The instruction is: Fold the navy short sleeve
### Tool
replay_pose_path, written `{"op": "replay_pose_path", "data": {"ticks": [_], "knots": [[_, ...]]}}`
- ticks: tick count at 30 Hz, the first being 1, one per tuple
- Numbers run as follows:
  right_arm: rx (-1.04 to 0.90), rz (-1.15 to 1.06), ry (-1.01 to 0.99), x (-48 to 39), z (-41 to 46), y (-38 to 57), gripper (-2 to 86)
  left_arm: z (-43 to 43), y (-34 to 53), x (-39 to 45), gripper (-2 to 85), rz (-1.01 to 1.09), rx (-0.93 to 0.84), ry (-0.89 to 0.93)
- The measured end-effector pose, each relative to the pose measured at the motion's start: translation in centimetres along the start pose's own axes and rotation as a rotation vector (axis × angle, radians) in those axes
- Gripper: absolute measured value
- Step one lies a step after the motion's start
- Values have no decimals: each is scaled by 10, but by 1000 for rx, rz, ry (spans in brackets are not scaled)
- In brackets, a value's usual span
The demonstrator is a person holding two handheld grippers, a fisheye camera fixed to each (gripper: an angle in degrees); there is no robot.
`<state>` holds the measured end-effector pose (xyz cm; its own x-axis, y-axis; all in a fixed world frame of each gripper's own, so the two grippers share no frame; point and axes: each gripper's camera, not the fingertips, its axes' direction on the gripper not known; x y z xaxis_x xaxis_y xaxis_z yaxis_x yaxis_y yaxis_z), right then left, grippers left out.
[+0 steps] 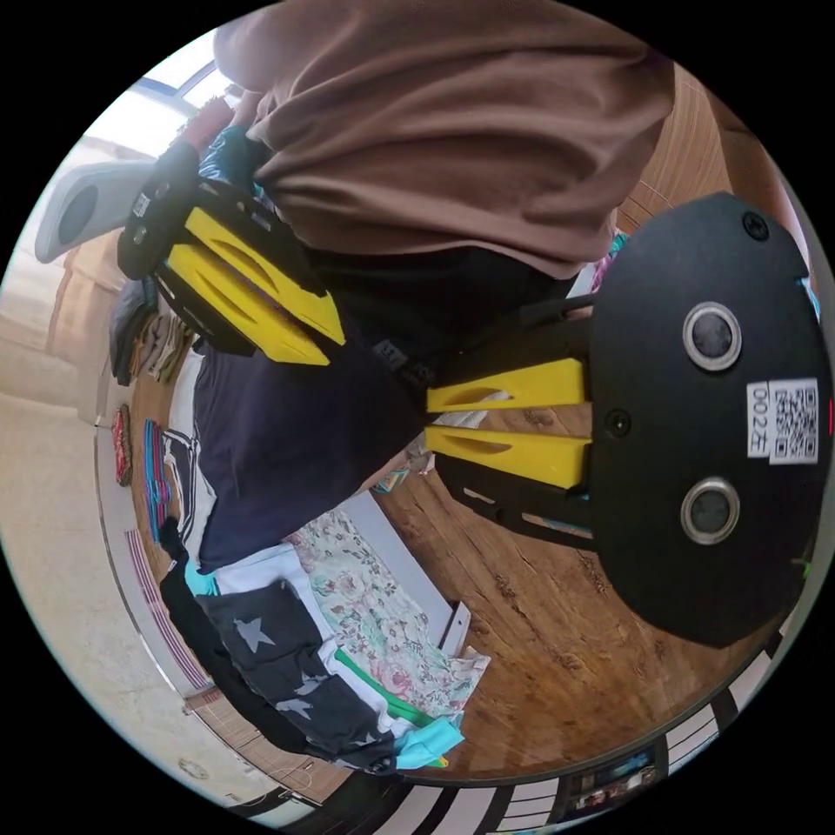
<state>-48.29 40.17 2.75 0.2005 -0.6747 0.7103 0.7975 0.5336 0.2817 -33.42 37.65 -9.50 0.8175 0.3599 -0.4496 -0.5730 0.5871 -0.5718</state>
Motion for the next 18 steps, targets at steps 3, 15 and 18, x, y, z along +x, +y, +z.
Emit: {"op": "replay_pose_path", "data": {"ticks": [3,15,18], "knots": [[20,-21,25,-2,3,-5,69,-13,2,0,-13,18,12,-13],[31,-41,188,-10,20,-25,107,-81,-11,5,-10,88,94,-106],[58,2,235,-7,11,-22,81,-91,-18,9,-9,99,101,-131]]}}
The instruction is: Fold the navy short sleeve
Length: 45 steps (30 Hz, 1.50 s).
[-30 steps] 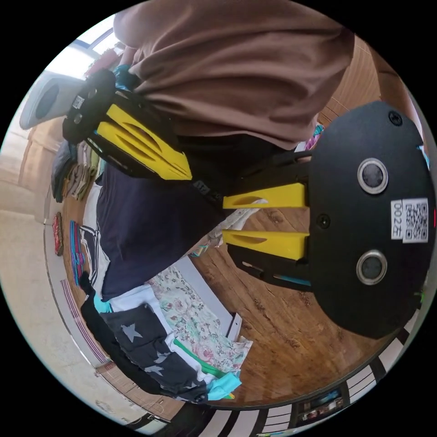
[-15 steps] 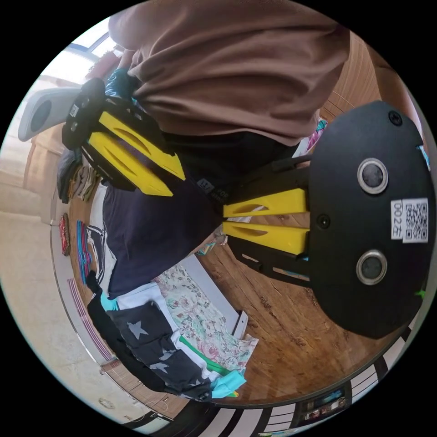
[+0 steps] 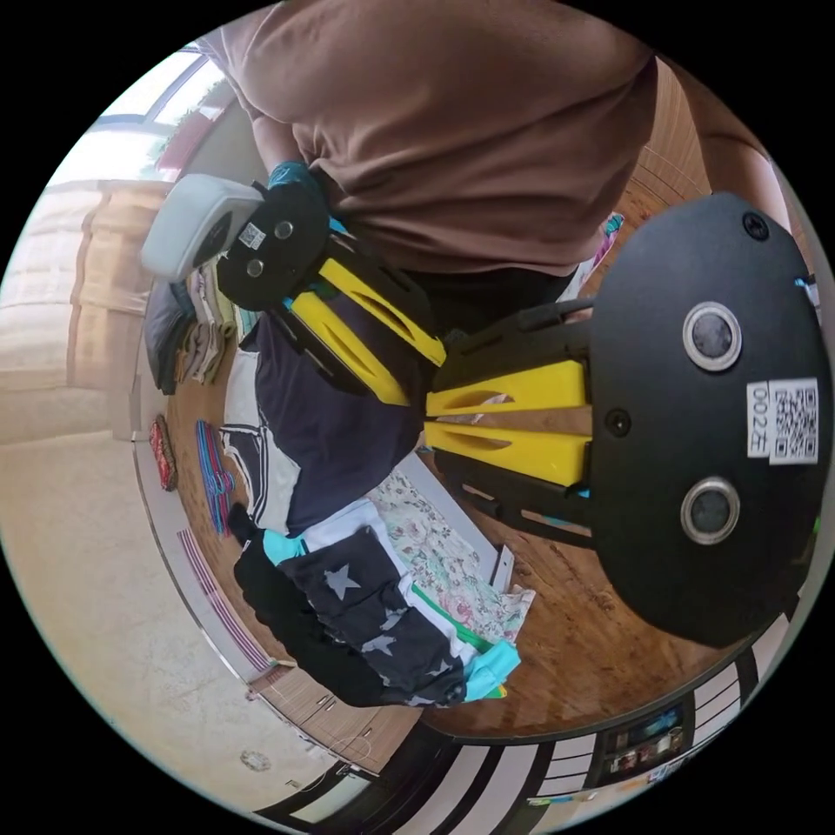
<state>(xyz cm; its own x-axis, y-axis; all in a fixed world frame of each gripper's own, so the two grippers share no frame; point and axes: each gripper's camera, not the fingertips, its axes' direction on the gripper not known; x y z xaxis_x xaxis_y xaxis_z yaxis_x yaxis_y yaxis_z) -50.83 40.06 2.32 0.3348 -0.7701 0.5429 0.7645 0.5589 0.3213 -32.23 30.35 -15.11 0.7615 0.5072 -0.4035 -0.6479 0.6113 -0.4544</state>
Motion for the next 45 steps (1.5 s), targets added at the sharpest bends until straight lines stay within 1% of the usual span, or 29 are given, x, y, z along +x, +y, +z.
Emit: {"op": "replay_pose_path", "data": {"ticks": [3,5,7,11,15,19,21,23,26,31,34,37,41,45], "knots": [[39,45,24,8,-12,7,28,-10,-4,3,-8,4,16,-2],[81,82,-4,16,-24,12,5,-15,-4,4,-7,-2,25,-10],[98,92,-17,21,-31,14,-1,-20,-3,4,-3,-23,46,-7],[127,109,-63,32,-48,19,-5,-19,-3,2,44,-48,-37,-53],[125,97,-86,37,-58,22,-6,-30,-13,9,65,30,24,-48],[111,80,-116,37,-67,25,-6,-41,-23,17,54,151,47,-66],[106,80,-116,37,-70,26,-6,-47,-28,25,42,250,20,-80],[95,71,-111,34,-76,26,-6,-52,-30,31,37,298,7,-102],[87,59,-99,30,-83,27,-5,-60,-30,37,30,326,-3,-126],[81,52,-101,23,-93,31,5,-71,-25,39,-4,321,-4,-102],[49,48,-98,18,-97,36,24,-78,-21,41,-8,304,2,-106],[-6,40,-55,10,-100,45,42,-86,-18,42,-9,280,12,-113],[-105,71,29,5,-108,64,48,-99,-15,42,-10,243,40,-128],[-189,108,71,2,-119,86,47,-113,-12,42,-10,217,77,-138]]}}
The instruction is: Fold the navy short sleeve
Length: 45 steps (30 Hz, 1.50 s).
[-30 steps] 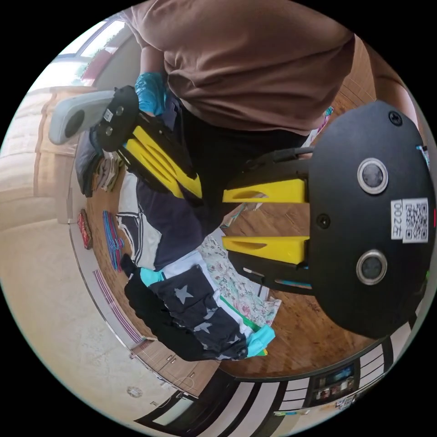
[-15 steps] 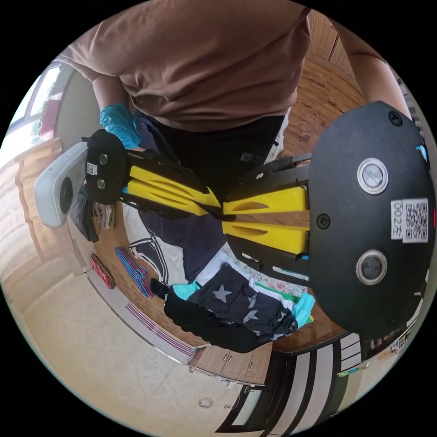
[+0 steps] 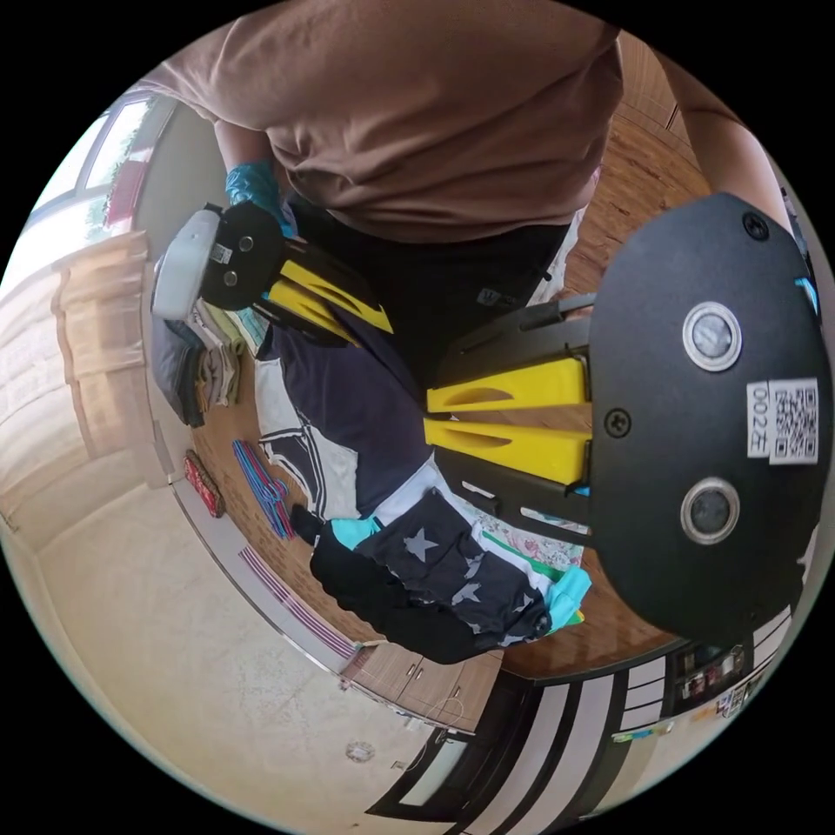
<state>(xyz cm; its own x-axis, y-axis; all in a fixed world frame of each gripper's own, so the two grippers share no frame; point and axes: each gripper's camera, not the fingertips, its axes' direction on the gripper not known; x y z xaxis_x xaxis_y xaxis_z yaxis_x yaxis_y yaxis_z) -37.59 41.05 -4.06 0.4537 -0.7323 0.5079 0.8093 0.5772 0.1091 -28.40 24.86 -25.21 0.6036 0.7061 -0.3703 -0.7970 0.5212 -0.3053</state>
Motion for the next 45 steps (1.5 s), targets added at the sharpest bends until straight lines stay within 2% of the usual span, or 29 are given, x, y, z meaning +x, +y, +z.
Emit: {"op": "replay_pose_path", "data": {"ticks": [11,22,27,31,45], "knots": [[-342,158,153,10,-30,106,-2,-26,1,1,-10,-17,5,-32],[-362,397,227,22,-99,194,-9,-47,2,-5,-10,-59,17,-58],[-432,463,254,24,-110,236,-9,-47,-3,-8,-10,-76,-30,-56],[-413,540,221,27,-123,267,-9,-46,-10,-17,-10,-107,-62,-45],[-373,637,255,59,-198,309,-9,-53,-53,-51,-10,-205,-95,-84]]}}
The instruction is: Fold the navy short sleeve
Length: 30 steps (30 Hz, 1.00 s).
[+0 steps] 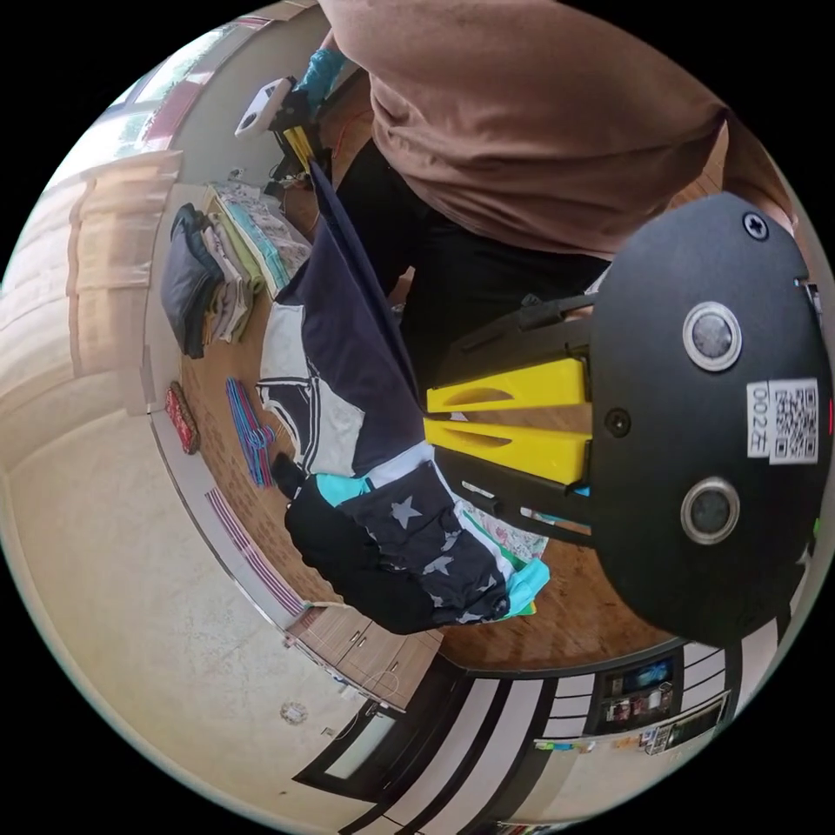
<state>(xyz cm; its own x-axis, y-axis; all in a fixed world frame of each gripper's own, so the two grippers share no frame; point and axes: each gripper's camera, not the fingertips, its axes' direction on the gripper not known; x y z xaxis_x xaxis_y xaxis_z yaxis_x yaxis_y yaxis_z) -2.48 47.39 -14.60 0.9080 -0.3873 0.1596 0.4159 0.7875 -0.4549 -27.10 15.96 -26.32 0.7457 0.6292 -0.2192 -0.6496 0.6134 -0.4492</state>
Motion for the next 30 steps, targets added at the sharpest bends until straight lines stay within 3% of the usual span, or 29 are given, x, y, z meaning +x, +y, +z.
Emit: {"op": "replay_pose_path", "data": {"ticks": [7,30], "knots": [[5,-31,-9,26,-20,12,-9,9,-11,-12,-10,-3,-24,9],[127,-135,103,162,-138,24,-9,48,-51,-55,-10,136,-53,370]]}}
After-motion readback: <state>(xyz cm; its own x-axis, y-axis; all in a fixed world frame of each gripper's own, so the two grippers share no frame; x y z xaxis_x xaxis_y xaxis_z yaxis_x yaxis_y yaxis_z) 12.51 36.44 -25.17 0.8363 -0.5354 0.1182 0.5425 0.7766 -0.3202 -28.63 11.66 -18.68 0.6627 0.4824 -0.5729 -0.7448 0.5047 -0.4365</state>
